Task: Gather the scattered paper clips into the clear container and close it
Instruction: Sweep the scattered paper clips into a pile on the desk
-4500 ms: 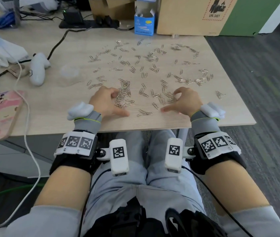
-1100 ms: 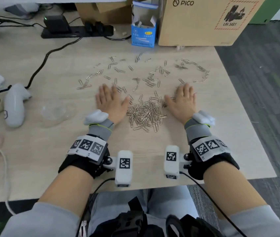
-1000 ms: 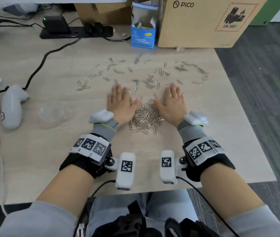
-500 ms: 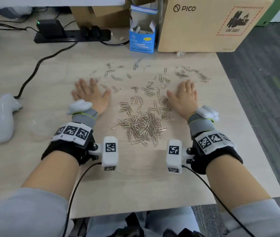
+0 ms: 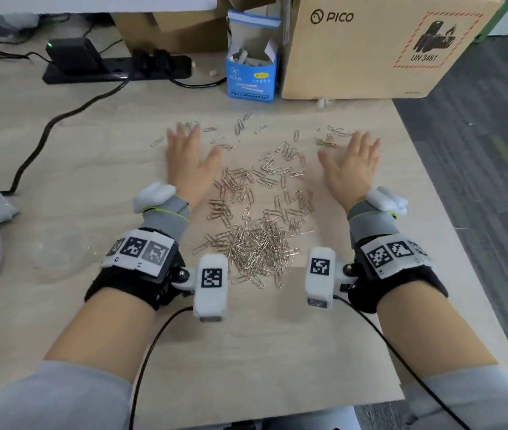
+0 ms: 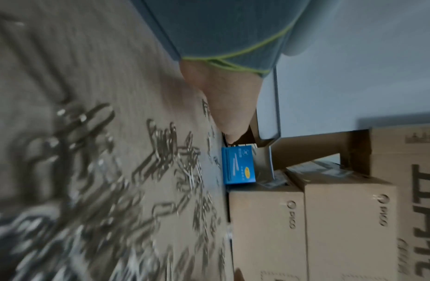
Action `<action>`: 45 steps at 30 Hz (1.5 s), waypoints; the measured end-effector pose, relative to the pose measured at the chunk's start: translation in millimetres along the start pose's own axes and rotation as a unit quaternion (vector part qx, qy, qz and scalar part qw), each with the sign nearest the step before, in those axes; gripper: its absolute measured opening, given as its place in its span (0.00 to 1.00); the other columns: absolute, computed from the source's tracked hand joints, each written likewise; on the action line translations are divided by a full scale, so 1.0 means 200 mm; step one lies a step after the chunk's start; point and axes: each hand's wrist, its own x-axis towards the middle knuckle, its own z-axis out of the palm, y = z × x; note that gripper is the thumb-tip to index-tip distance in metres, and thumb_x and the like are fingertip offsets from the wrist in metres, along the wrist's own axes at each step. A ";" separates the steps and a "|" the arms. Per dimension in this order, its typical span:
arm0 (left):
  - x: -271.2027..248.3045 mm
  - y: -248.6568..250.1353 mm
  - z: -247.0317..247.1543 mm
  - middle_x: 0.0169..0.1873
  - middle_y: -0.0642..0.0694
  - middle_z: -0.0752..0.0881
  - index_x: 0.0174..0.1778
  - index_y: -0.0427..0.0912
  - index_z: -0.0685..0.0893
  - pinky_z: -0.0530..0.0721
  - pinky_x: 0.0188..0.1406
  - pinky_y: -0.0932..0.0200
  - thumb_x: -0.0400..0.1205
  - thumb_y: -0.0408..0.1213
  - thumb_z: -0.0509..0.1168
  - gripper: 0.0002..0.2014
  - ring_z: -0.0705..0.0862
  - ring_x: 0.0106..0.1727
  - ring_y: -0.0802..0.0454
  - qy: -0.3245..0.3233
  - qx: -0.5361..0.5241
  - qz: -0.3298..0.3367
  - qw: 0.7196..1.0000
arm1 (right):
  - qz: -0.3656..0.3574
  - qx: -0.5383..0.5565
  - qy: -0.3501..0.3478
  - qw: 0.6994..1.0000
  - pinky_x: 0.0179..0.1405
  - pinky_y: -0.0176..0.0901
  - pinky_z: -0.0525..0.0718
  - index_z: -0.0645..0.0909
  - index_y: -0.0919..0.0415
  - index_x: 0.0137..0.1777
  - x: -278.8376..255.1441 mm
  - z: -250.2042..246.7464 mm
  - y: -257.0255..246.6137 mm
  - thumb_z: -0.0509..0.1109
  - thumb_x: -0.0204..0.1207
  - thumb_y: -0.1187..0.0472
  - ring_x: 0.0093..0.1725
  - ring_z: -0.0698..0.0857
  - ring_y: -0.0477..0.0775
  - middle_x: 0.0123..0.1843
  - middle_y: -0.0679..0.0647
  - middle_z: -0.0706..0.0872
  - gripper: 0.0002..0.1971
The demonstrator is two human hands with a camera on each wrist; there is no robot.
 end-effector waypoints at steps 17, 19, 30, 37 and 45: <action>0.11 0.07 0.04 0.80 0.53 0.45 0.79 0.49 0.56 0.37 0.80 0.52 0.85 0.42 0.55 0.26 0.39 0.80 0.56 -0.207 -0.026 0.085 0.974 | -0.166 0.000 -0.172 0.971 0.82 0.48 0.44 0.55 0.63 0.82 0.05 0.10 -0.14 0.56 0.82 0.46 0.85 0.43 0.57 0.85 0.60 0.46 0.33; 0.14 0.10 0.03 0.81 0.47 0.50 0.78 0.46 0.60 0.41 0.81 0.56 0.84 0.37 0.58 0.26 0.40 0.82 0.55 -0.189 -0.128 0.076 0.971 | -0.169 0.062 -0.138 0.974 0.82 0.47 0.50 0.58 0.64 0.81 0.08 0.09 -0.15 0.59 0.82 0.50 0.85 0.47 0.56 0.85 0.60 0.52 0.31; 0.40 0.14 0.19 0.82 0.49 0.50 0.80 0.46 0.53 0.39 0.81 0.49 0.86 0.45 0.48 0.26 0.44 0.83 0.51 -0.171 0.126 0.133 0.968 | -0.204 -0.051 -0.178 0.961 0.82 0.45 0.42 0.51 0.64 0.83 0.23 0.15 -0.27 0.58 0.83 0.50 0.85 0.45 0.54 0.86 0.57 0.48 0.33; 0.30 0.10 0.19 0.80 0.51 0.60 0.78 0.45 0.61 0.43 0.81 0.53 0.87 0.40 0.49 0.22 0.50 0.83 0.53 -0.198 0.062 0.203 0.957 | -0.237 0.011 -0.210 0.949 0.82 0.42 0.45 0.58 0.63 0.81 0.14 0.14 -0.24 0.58 0.84 0.55 0.85 0.51 0.50 0.85 0.55 0.55 0.28; 0.03 0.04 0.12 0.70 0.50 0.78 0.65 0.45 0.80 0.63 0.79 0.51 0.83 0.46 0.56 0.18 0.66 0.78 0.57 -0.174 -0.036 0.190 0.965 | -0.245 0.064 -0.211 0.944 0.82 0.41 0.50 0.67 0.62 0.77 -0.11 0.10 -0.17 0.60 0.82 0.61 0.83 0.58 0.50 0.82 0.55 0.64 0.23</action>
